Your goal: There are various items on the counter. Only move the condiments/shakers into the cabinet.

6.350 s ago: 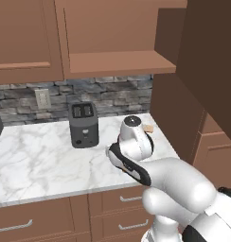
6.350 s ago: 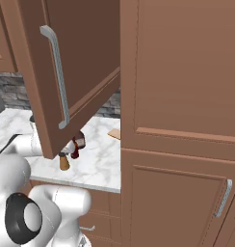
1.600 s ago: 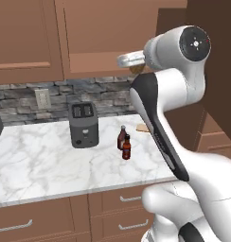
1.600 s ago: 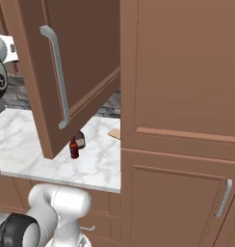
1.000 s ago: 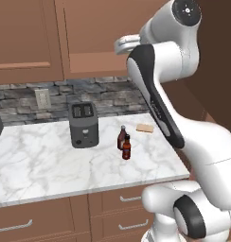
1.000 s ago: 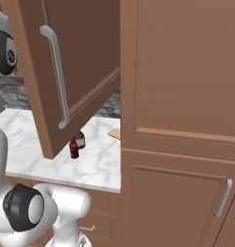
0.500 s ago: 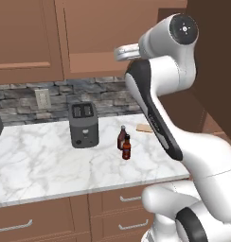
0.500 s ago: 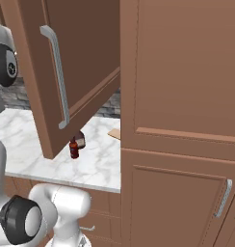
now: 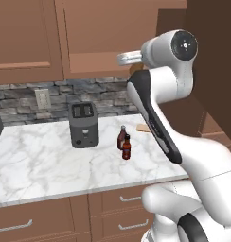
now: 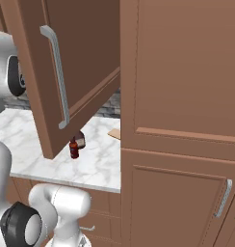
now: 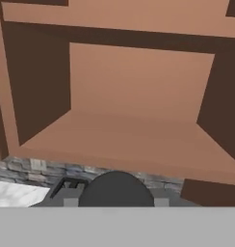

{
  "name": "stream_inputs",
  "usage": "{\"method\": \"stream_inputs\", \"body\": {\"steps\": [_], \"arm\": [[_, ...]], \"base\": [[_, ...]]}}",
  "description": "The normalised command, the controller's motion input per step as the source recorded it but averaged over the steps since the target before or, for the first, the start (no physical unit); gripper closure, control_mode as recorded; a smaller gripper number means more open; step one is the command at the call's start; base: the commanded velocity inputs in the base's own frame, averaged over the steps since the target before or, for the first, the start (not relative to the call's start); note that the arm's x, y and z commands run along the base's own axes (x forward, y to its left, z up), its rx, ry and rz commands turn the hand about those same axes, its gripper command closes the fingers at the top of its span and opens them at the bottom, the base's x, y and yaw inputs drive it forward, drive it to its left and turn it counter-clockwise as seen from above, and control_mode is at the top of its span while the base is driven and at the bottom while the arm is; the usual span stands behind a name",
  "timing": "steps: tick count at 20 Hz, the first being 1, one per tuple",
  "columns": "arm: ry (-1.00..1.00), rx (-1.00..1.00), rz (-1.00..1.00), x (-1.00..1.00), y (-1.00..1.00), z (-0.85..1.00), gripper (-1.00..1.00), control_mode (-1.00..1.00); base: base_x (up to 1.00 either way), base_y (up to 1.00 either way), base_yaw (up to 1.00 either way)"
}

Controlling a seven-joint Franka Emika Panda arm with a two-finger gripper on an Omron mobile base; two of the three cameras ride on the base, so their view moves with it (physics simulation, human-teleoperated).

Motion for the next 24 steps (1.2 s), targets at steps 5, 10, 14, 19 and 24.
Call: {"method": "stream_inputs", "body": {"steps": [5,10,14,19,24], "arm": [[0.0,0.01,0.0,0.27,-0.05,0.02,1.0,-1.0],[0.0,0.02,0.0,0.42,0.0,0.15,1.0,-1.0],[0.0,0.0,0.0,0.56,0.0,0.07,1.0,-1.0],[0.0,0.0,0.0,0.64,0.0,0.0,1.0,-1.0],[0.0,0.0,0.0,0.62,-0.01,-0.09,1.0,-1.0]], "base": [[0.0,0.0,0.0],[0.0,0.0,0.0],[0.0,0.0,0.0],[0.0,0.0,0.0],[0.0,0.0,0.0]]}}
